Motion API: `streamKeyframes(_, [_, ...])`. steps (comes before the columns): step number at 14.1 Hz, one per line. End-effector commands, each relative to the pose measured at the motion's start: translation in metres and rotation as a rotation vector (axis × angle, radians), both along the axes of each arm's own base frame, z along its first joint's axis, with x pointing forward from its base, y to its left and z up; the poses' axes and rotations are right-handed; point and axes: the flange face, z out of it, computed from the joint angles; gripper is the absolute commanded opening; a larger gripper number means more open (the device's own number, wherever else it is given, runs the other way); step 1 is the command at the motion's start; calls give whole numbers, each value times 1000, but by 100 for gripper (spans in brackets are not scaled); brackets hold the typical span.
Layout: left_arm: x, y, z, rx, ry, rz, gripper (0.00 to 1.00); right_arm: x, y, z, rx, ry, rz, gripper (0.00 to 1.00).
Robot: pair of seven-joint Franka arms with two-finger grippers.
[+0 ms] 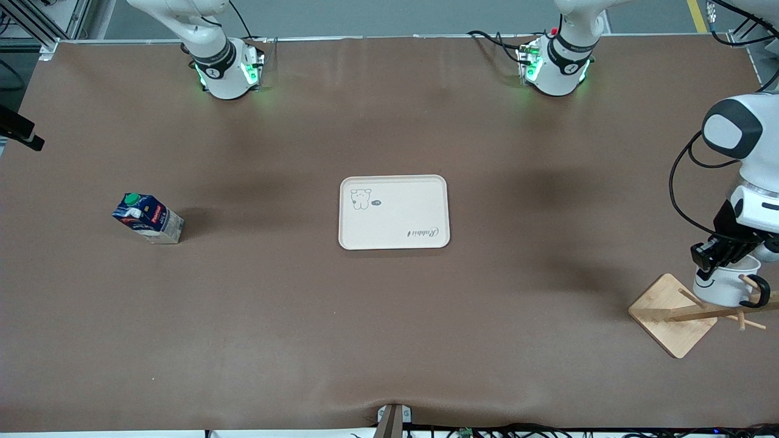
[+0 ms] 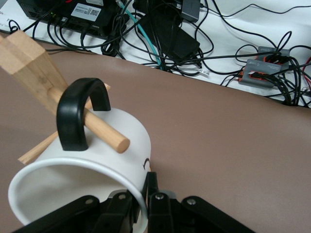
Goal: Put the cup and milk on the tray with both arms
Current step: 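Reach the left gripper to the white mug and grasp its rim, then lift the mug off the wooden stand and carry it toward the tray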
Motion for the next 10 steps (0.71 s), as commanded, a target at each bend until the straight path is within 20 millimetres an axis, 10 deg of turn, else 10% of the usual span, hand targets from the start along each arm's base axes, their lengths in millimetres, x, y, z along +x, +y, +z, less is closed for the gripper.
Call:
streamKeyframes(1, [2,-13,11,4,-8,-26,0,0,-2,2,19,-9,-8,100])
streamKeyframes(10, [-2,-84,70,-96,230,3,0,1,-1,1,19,-6,-5,100])
